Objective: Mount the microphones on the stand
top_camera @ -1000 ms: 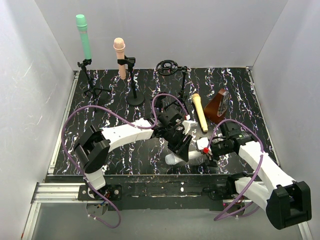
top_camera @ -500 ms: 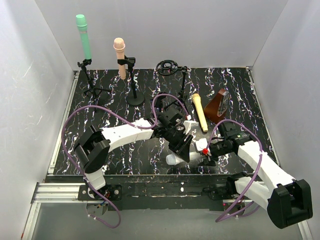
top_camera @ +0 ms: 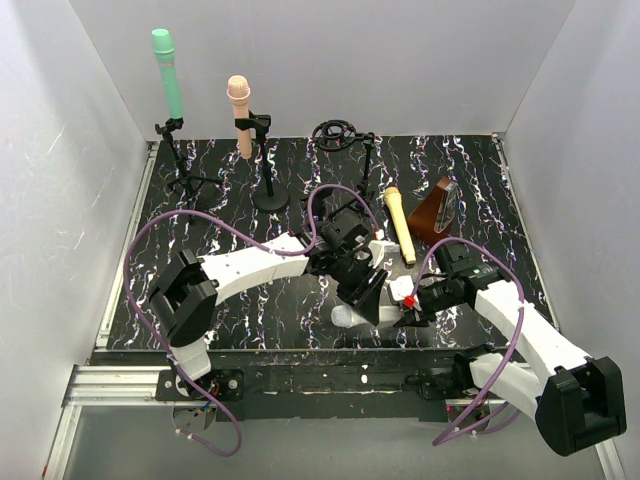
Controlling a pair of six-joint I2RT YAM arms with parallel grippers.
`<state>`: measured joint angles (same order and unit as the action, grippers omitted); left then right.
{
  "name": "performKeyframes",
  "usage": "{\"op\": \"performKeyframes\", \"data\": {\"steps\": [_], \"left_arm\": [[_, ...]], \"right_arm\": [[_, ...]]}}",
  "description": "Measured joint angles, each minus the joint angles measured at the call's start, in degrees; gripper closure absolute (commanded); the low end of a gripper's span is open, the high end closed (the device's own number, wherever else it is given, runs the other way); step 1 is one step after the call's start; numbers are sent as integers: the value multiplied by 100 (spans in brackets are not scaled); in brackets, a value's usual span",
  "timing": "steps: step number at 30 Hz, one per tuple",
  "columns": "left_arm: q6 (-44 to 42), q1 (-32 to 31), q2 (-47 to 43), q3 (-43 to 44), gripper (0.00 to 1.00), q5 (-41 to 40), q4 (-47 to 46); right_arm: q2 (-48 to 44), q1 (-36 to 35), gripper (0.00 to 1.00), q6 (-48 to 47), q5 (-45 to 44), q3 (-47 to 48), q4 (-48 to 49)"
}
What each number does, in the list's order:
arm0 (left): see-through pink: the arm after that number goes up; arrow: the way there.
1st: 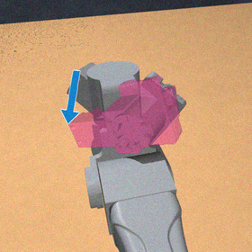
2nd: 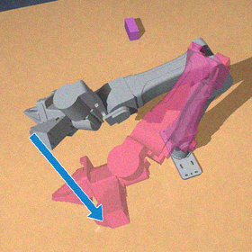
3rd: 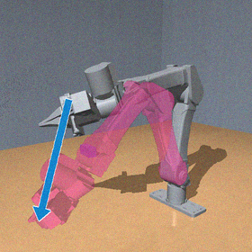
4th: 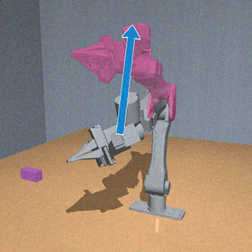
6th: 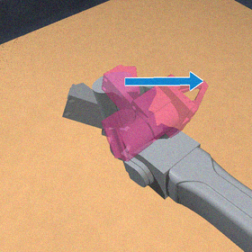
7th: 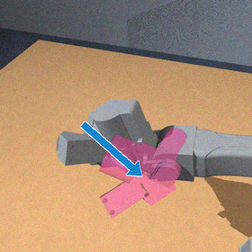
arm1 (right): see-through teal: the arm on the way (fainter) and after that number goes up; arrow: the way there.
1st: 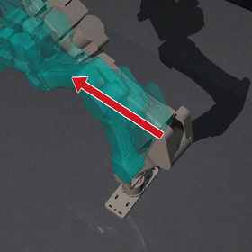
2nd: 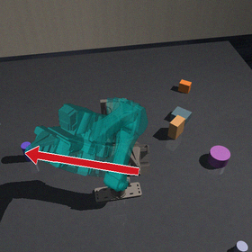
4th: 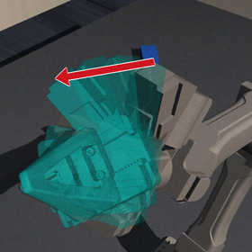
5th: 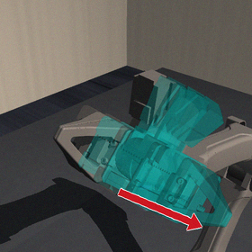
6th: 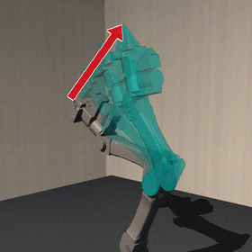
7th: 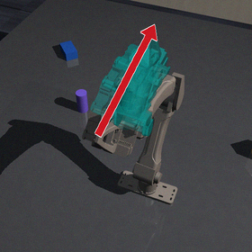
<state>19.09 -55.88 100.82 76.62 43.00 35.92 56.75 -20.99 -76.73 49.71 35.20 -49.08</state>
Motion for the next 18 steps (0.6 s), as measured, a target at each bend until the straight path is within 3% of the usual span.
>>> {"op": "performKeyframes", "data": {"steps": [3,7,8,18], "left_arm": [[4,0,0,107,45,-92,129],[-9,17,-72,236,19,-501,118],[-2,33,-144,254,2,-612,109],[-160,597,-1762,564,2,-1130,-192]], "right_arm": [[4,-4,99,46,7,48,0],[-4,-39,99,264,50,92,-101],[-15,-46,99,321,72,96,-142],[-122,380,99,763,581,634,-529]]}}
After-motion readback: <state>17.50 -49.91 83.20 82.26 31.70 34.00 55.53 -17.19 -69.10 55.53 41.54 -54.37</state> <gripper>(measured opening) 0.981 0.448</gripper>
